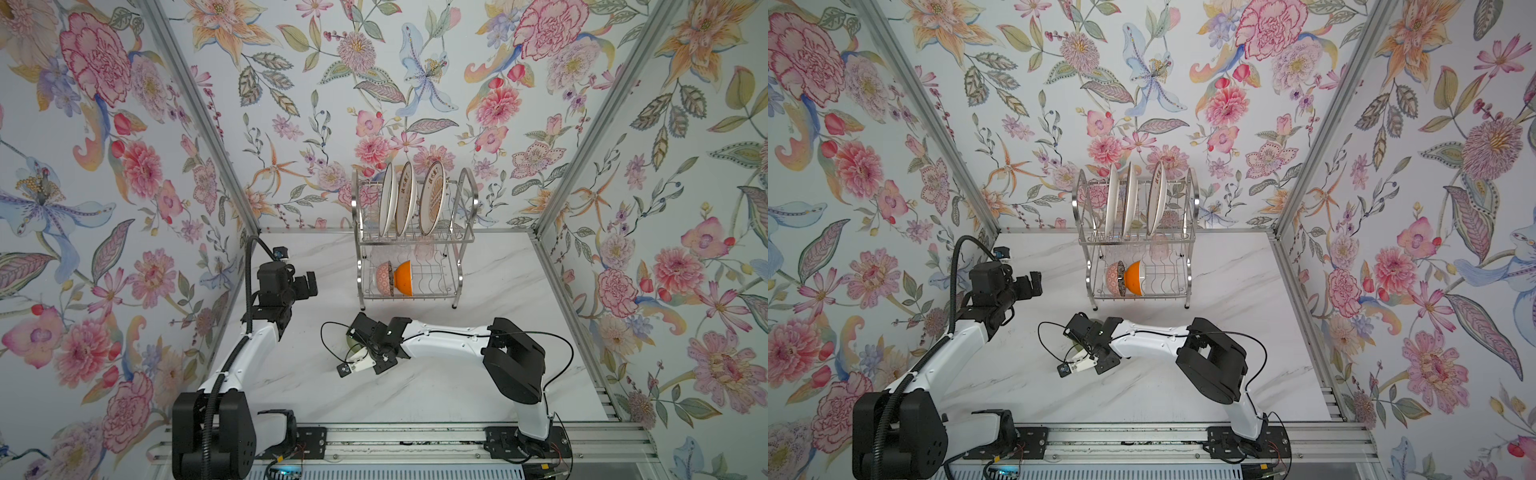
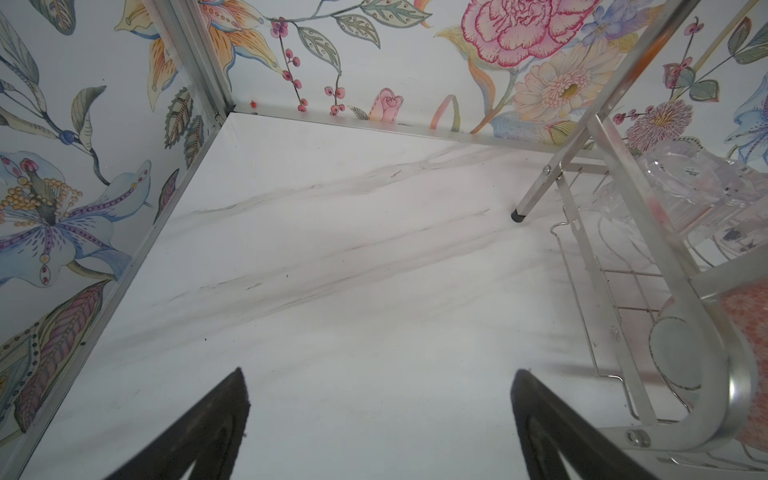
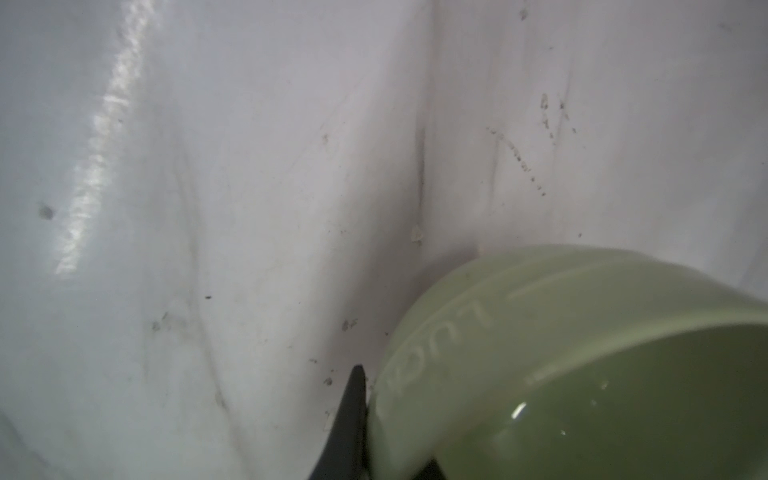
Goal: Unload the mixed dishes from the dish rack
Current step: 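Lower the green bowl onto the table and open the right gripper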
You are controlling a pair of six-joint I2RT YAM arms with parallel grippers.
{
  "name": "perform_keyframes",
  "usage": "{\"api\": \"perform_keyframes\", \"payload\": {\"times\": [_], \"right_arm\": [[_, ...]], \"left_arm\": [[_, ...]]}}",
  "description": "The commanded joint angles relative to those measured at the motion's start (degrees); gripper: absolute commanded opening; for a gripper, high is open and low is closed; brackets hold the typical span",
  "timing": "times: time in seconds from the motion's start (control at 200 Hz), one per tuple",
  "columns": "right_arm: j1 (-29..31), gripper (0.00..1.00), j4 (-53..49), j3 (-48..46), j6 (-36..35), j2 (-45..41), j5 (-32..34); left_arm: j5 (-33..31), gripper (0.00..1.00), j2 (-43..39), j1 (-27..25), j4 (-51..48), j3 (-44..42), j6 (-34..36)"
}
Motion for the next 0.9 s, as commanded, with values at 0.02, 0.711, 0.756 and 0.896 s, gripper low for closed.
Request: {"api": "perform_keyframes", "payload": {"times": [0.02, 0.711, 0.756, 0.896], "right_arm": [[0.75, 0.07, 0.30, -0.92, -0.56, -0.35, 1.52], [-0.45, 0.56, 3.42, -2.88, 3.11, -5.04, -4.52], [-0.54, 0.62, 3.61, -2.94, 3.53, -5.47, -4.82], [-1.63, 0.73, 5.19, -3.99, 5.51, -7.83, -7.35]], "left_arm": [[1.53, 1.00, 0.26, 0.84, -0.56, 0.19, 1.17], [3.46, 0.99, 1.70, 0.87, -0.26, 1.23, 0.12], [3.69, 0.99, 1.79, 0.82, -0.16, 1.41, 0.07], [4.82, 0.99, 1.45, 0.88, 0.15, 2.02, -0.14]]}}
